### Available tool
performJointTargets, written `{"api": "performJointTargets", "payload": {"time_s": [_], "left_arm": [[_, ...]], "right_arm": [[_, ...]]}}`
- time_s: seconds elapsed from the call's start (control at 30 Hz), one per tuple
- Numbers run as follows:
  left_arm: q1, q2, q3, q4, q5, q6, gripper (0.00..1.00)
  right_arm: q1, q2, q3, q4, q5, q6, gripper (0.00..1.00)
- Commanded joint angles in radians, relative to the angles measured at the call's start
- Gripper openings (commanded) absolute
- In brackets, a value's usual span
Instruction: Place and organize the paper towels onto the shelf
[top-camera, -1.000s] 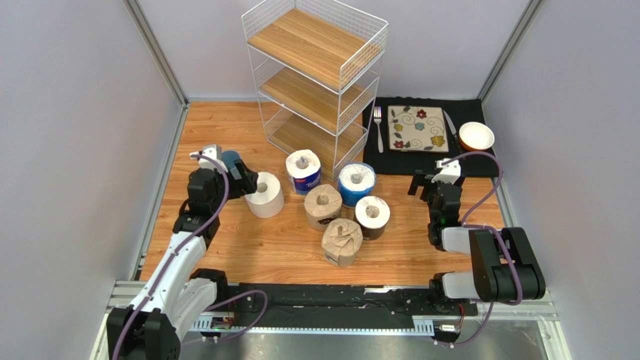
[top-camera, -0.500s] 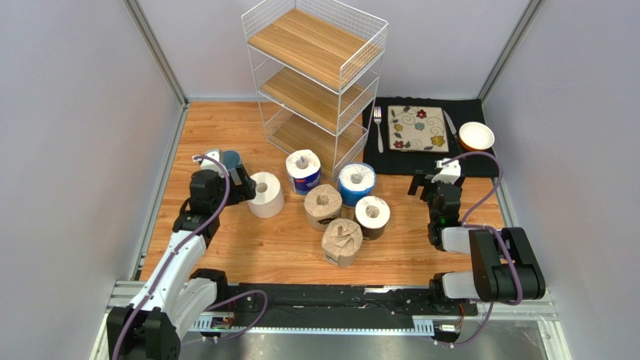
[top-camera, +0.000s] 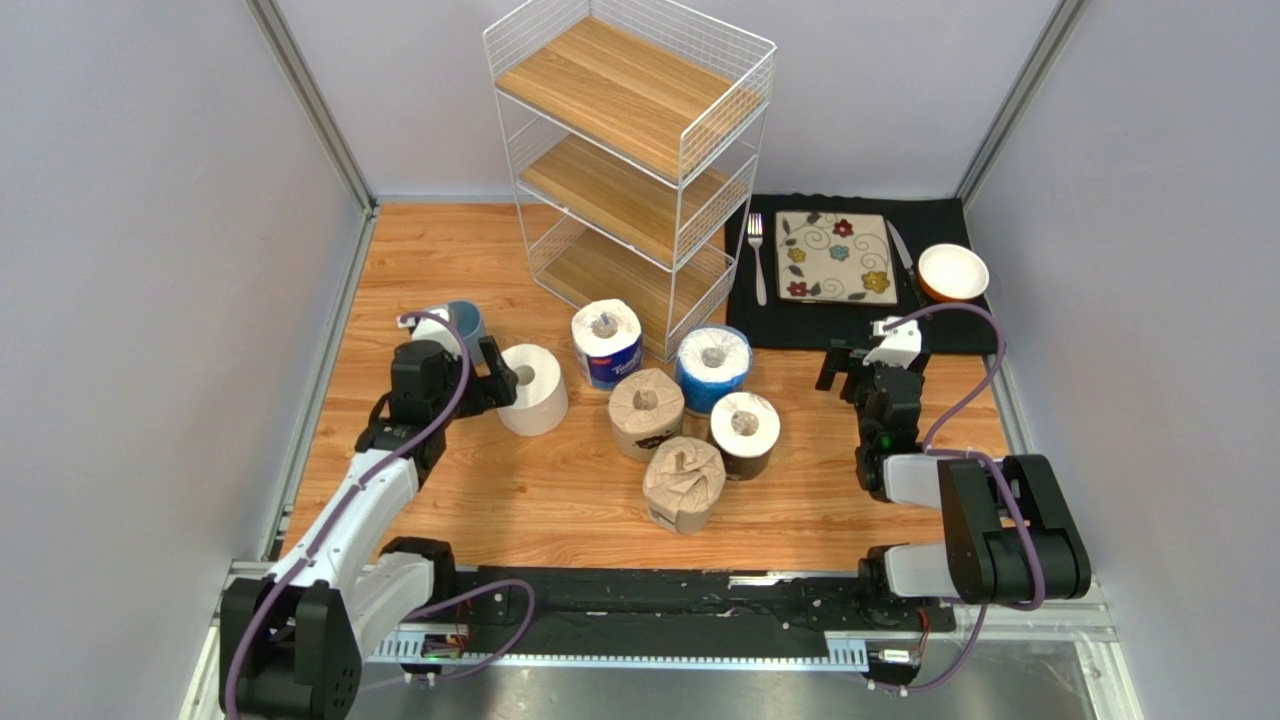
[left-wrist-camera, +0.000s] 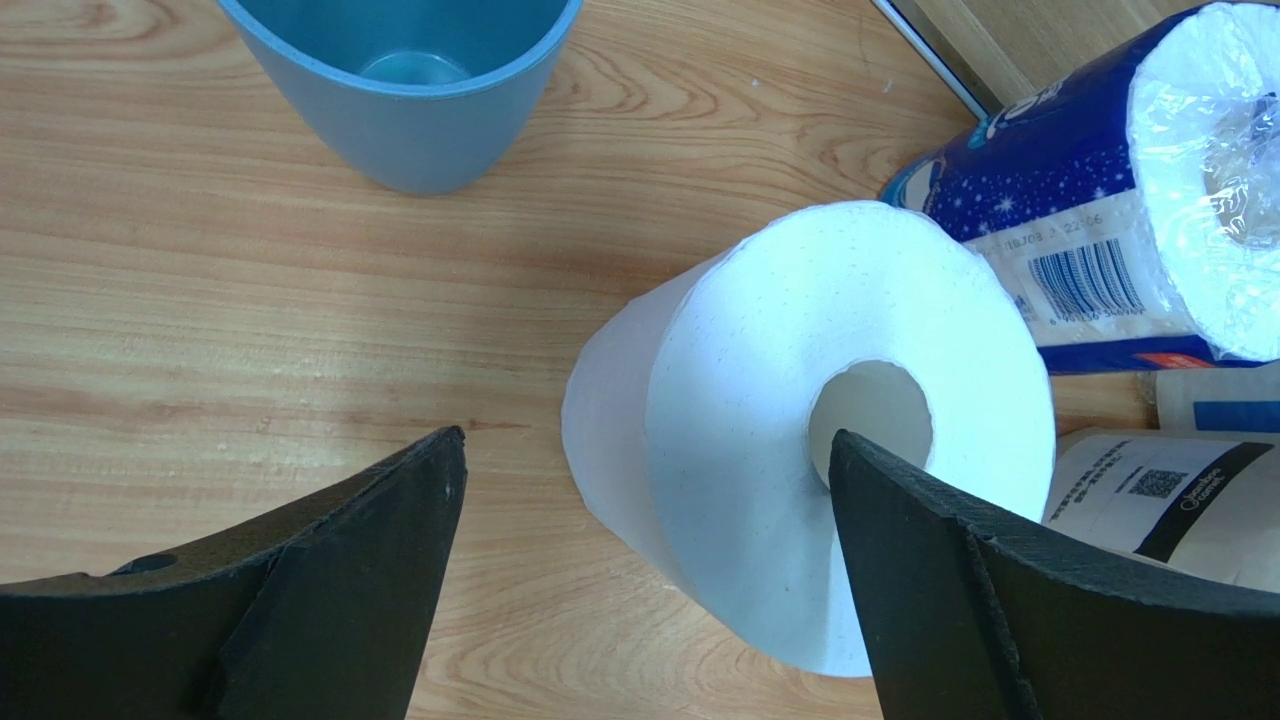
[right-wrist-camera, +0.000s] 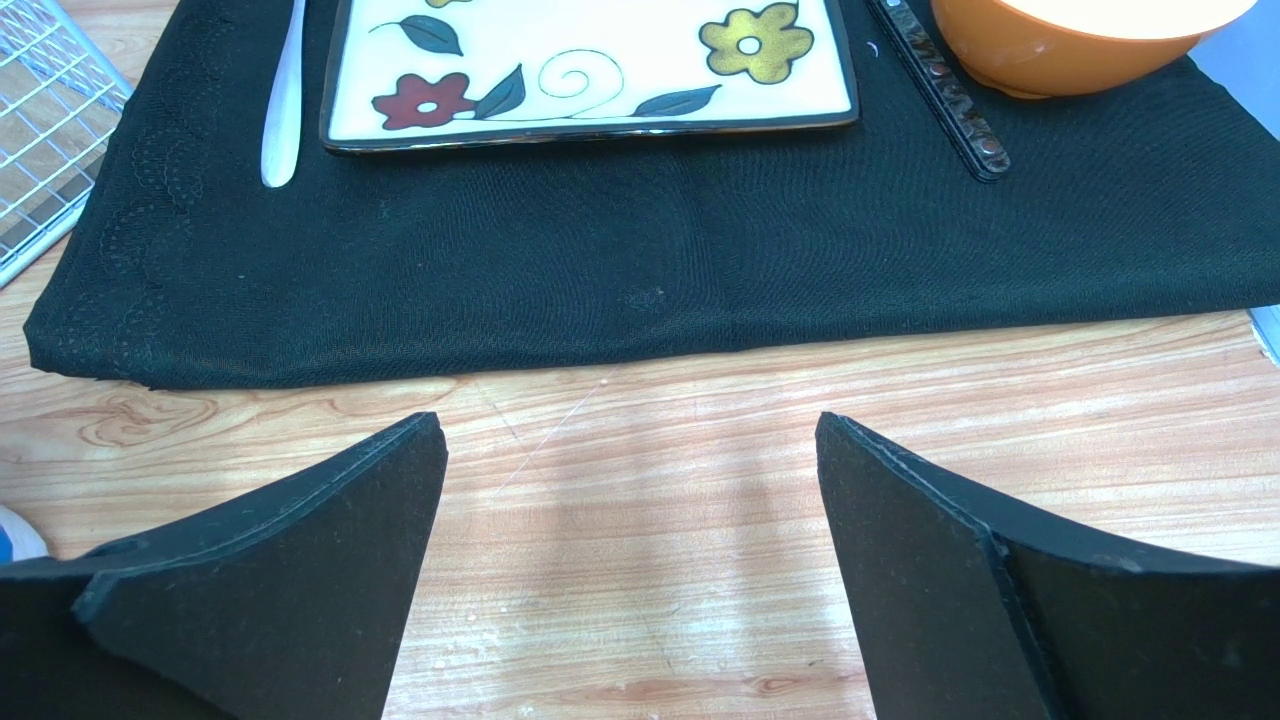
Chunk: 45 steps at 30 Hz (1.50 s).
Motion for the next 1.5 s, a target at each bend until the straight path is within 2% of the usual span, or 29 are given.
{"api": "performJointTargets", "payload": {"time_s": [0.0, 0.33, 0.77, 0.97, 1.1, 1.3, 1.4, 1.47], "left_arm": [[-0.003, 0.016, 0.018, 0.033, 0.005, 0.01, 0.99], [-0.005, 0.063, 0.033, 0.046, -0.009, 0.012, 0.98], [-0.079, 0.143, 0.088, 0.032, 0.029, 0.101, 0.57], [-0.091, 0.16, 0.093, 0.014, 0.018, 0.115, 0.56], [-0.094, 0.172, 0.096, 0.004, 0.023, 0.119, 0.63], [-0.103, 0.195, 0.104, -0.008, 0.028, 0.127, 0.68], [-0.106, 0.208, 0.107, -0.013, 0.028, 0.128, 0.68], [-0.106, 0.217, 0.107, -0.014, 0.031, 0.128, 0.65]], "right_arm": [[0.001, -0.011, 0.024, 0.027, 0.005, -0.006, 0.99], [0.001, -0.013, 0.024, 0.027, 0.003, -0.006, 1.0], [0.003, -0.013, 0.026, 0.027, 0.005, -0.006, 0.99], [0.003, -0.013, 0.024, 0.028, 0.005, -0.006, 0.99], [0.001, -0.013, 0.024, 0.028, 0.005, -0.006, 0.99], [0.003, -0.014, 0.024, 0.028, 0.005, -0.007, 0.99], [0.003, -0.014, 0.024, 0.028, 0.005, -0.006, 0.99], [0.001, -0.013, 0.024, 0.028, 0.005, -0.006, 0.99]]}}
